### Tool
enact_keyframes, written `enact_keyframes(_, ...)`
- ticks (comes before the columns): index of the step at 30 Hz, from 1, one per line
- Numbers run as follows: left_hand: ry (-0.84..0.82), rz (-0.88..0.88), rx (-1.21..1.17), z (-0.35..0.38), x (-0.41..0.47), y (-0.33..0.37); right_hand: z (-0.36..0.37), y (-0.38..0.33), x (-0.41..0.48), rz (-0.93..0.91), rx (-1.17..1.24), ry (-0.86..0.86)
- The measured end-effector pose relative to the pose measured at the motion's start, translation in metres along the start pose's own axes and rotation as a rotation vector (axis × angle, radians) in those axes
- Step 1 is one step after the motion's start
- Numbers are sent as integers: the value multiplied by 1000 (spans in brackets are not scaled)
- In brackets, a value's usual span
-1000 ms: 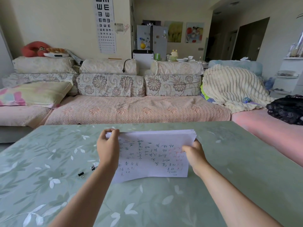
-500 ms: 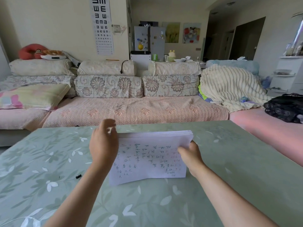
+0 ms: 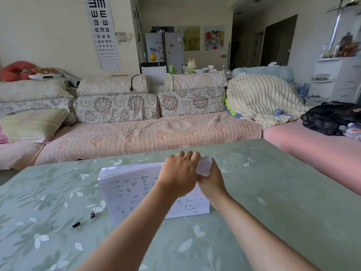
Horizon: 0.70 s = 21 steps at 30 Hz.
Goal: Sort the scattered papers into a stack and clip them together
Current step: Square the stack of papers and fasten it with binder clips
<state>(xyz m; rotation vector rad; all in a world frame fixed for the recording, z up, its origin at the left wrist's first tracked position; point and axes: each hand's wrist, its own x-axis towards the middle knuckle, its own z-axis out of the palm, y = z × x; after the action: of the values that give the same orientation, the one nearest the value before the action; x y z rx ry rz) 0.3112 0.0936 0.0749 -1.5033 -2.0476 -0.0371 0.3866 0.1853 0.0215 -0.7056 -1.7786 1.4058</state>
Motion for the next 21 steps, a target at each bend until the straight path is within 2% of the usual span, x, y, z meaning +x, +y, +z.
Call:
enact_keyframes(6, 8, -37, -27, 0, -18, -33, -1, -6, 1, 89, -18, -11)
enact_keyframes(9, 3, -133, -4, -2, -51, -78, -1, -6, -1, 102, -23, -1)
enact_keyframes(13, 118, -353, -94, -6, -106, -126, 0, -8, -1, 117, -21, 8)
enact_keyframes(15, 188, -542, -318, -3, -121, -139, 1, -8, -1, 124, -15, 25)
enact_keyframes(19, 318, -837, -1277, 17, -130, -131, 4, -5, -2, 131, -4, 47)
enact_keyframes(21, 303, -963, -1469, 31, -133, -120, 4, -2, -1, 127, 22, 62)
